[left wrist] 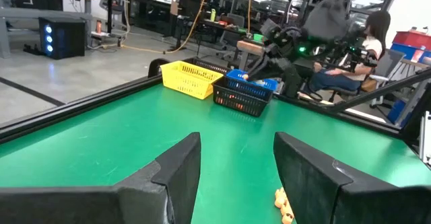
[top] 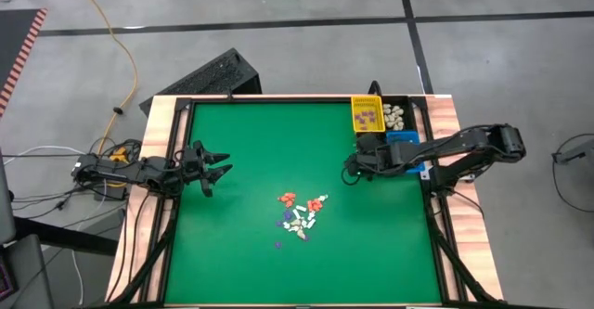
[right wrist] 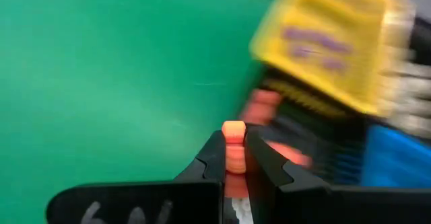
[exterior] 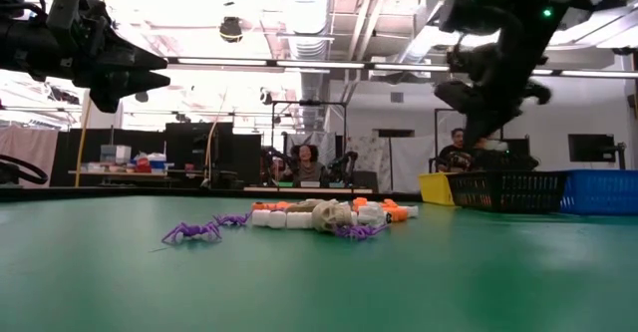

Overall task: Sort Halloween decoration
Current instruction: Put the orange skeleton toy into the bottom black basket, then put the purple spider toy into the yellow basket

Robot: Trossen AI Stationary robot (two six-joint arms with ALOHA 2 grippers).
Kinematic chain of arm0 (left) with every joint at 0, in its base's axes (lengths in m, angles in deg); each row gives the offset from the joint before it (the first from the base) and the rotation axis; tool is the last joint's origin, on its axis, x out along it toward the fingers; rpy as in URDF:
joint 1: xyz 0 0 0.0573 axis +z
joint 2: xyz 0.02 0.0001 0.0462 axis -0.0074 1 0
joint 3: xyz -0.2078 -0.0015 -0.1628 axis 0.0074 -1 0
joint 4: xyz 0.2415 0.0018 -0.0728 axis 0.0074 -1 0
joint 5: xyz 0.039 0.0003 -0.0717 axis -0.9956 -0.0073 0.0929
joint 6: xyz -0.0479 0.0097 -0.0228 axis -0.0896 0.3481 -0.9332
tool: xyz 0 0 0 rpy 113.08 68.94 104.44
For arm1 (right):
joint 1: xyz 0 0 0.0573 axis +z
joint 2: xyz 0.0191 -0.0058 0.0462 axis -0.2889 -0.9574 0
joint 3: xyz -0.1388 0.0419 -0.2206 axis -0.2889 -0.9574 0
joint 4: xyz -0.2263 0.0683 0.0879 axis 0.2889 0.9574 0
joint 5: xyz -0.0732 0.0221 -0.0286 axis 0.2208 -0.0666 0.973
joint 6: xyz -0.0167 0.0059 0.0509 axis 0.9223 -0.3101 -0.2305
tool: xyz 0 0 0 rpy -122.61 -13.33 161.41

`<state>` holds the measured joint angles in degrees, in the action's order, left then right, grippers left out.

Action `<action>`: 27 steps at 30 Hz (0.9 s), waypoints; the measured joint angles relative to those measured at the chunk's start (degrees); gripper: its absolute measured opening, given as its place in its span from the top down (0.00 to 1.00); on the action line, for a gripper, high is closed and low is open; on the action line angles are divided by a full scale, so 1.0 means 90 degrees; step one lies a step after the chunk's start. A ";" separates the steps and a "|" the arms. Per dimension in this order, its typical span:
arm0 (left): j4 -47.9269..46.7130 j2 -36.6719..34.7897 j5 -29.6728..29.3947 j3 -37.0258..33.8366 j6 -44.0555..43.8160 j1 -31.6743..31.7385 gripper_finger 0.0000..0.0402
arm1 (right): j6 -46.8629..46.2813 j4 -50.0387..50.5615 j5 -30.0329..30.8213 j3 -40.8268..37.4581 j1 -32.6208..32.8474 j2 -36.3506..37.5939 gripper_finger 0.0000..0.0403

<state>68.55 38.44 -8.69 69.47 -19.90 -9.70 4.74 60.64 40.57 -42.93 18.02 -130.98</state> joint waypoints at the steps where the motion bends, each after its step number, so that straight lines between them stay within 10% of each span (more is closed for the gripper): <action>1: -0.0001 0.0001 -0.0001 0.0000 0.0000 0.0000 0.56 | 0.0242 -0.0506 -0.0271 0.0000 0.0059 -0.0004 0.87; 14: 0.0000 0.0000 0.0014 0.0000 0.0000 0.0000 0.56 | 0.1446 -0.4013 -0.1838 0.0006 0.0598 -0.1706 0.86; 27: 0.0001 0.0002 0.0005 0.0000 0.0000 0.0000 0.56 | 0.2676 -0.6520 -0.3186 0.0005 0.0601 -0.2563 0.58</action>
<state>68.55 38.46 -8.65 69.47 -19.90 -9.70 28.82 1.96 11.90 -42.89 23.43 -154.05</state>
